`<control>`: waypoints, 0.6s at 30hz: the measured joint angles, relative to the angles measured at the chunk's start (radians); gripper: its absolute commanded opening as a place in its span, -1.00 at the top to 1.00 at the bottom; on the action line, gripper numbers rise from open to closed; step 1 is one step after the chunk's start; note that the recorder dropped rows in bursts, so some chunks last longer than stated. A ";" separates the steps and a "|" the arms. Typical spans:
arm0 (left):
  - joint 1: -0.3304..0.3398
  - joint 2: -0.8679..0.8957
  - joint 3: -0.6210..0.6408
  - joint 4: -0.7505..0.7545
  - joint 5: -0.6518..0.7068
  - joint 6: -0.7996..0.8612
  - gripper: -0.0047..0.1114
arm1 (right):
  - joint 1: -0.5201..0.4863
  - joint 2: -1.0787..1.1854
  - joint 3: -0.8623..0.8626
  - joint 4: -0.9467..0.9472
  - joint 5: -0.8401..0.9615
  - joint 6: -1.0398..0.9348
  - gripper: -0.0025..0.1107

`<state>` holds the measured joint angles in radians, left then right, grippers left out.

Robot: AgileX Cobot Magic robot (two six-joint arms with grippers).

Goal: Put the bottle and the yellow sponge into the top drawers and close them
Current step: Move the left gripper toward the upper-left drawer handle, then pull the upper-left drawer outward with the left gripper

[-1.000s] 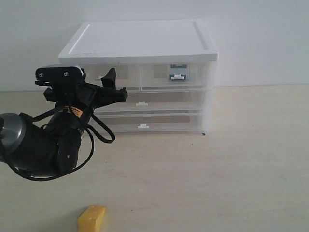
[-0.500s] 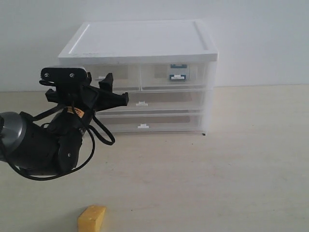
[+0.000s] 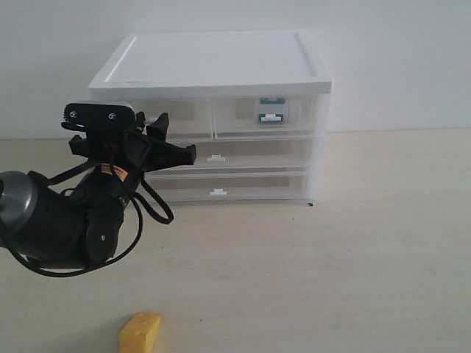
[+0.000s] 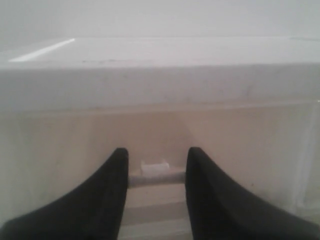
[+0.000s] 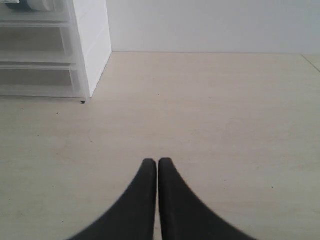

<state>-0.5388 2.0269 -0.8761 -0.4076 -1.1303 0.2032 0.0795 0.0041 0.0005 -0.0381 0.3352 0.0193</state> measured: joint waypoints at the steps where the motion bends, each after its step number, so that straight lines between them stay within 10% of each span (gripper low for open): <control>1: -0.005 -0.006 0.008 0.000 -0.002 0.000 0.85 | 0.000 0.000 0.000 0.000 0.000 0.000 0.96; 18: -0.157 -0.159 0.210 -0.175 -0.019 0.084 0.85 | 0.000 0.000 0.000 0.000 0.000 0.000 0.96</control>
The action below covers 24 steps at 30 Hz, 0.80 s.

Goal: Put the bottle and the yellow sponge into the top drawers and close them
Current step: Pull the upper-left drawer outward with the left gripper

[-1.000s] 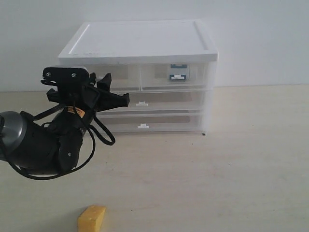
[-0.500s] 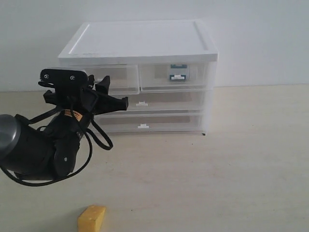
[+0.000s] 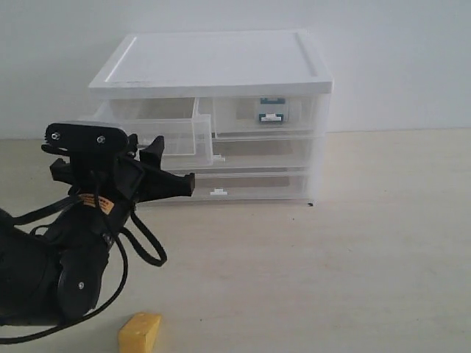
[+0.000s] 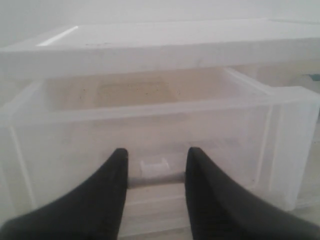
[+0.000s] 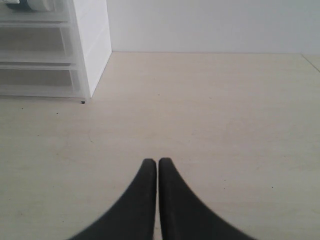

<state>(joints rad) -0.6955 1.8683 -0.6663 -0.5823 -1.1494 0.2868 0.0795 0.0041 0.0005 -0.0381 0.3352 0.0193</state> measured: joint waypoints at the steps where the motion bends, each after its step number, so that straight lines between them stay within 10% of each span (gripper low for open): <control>1: -0.012 -0.004 0.012 -0.012 -0.011 0.002 0.85 | 0.000 0.000 0.000 0.000 0.000 0.000 0.96; 15: -0.145 -0.078 0.121 -0.171 -0.057 0.026 0.81 | 0.000 0.000 0.000 0.000 0.000 0.000 0.96; 24: -0.154 -0.082 0.125 -0.177 -0.059 0.035 -0.21 | 0.000 0.000 0.000 0.000 0.000 0.000 0.96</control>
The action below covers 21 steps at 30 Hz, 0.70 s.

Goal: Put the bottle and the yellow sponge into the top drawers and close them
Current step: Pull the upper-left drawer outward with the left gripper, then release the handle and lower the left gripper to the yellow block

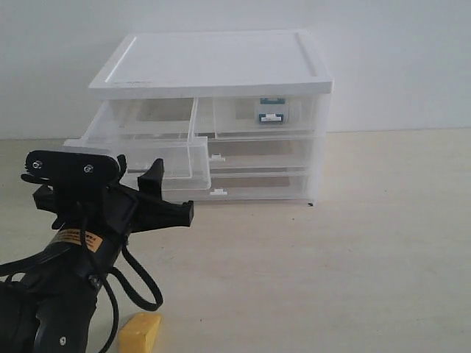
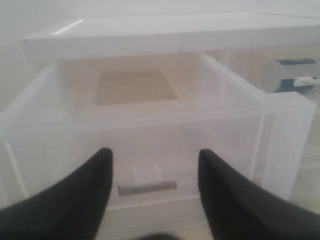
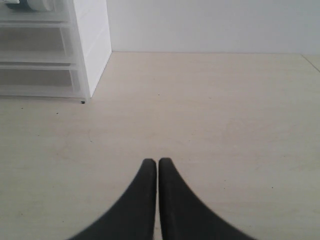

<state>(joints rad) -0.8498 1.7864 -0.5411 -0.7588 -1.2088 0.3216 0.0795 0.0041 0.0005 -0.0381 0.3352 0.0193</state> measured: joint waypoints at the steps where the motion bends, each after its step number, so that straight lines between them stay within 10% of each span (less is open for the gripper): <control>1: 0.000 0.000 0.000 0.000 0.000 0.003 -0.26 | 0.000 0.000 0.000 0.000 0.000 0.000 0.96; 14: 0.000 -0.153 0.095 -0.004 0.175 0.005 -0.30 | 0.000 0.000 0.000 0.000 0.000 0.000 0.96; 21: 0.000 -0.334 0.159 -0.005 0.522 0.138 -0.30 | 0.000 0.000 0.000 0.000 0.000 0.000 0.96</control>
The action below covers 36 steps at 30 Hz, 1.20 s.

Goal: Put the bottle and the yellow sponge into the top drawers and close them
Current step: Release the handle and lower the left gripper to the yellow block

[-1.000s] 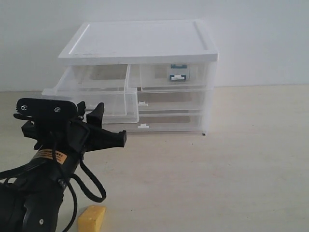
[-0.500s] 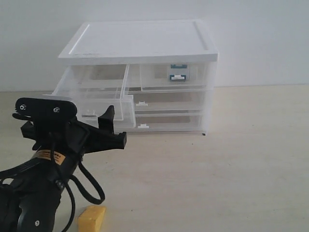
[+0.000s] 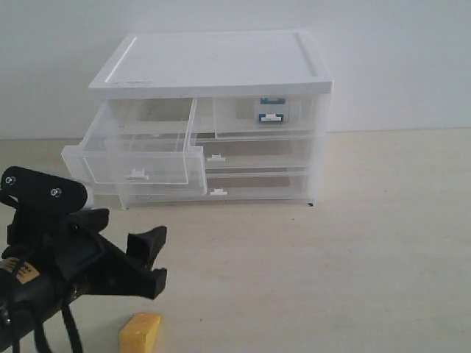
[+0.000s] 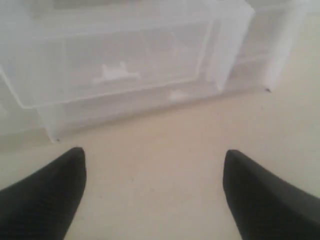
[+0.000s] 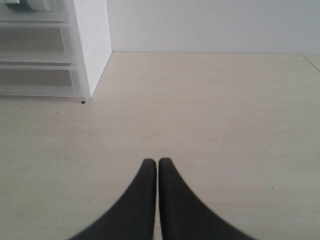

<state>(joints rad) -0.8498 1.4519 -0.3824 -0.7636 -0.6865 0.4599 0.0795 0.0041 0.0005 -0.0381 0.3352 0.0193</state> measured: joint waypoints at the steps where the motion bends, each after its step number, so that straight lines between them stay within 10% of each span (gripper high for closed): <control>1: 0.000 -0.044 0.003 0.000 0.072 0.042 -0.30 | 0.000 0.000 0.000 0.000 0.000 0.000 0.96; 6: 0.000 -0.214 0.003 0.000 0.477 0.126 -0.30 | 0.000 0.000 0.000 0.000 0.000 0.000 0.96; 16: 0.000 -0.128 -0.091 0.013 0.803 0.158 -0.30 | 0.000 0.000 0.000 0.000 0.000 0.000 0.96; 23: 0.117 -0.036 -0.300 0.547 1.206 -0.271 -0.30 | 0.000 0.000 0.000 0.000 0.000 0.000 0.96; 28: 0.155 0.044 -0.290 0.772 1.191 -0.644 -0.23 | 0.000 0.000 0.000 0.000 0.000 0.000 0.96; 36: 0.155 0.173 -0.290 0.775 1.043 -0.683 -0.23 | 0.000 0.000 0.000 0.000 0.000 0.000 0.96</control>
<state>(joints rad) -0.6949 1.6249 -0.6725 0.0116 0.3562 -0.2227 0.0795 0.0041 0.0005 -0.0381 0.3352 0.0193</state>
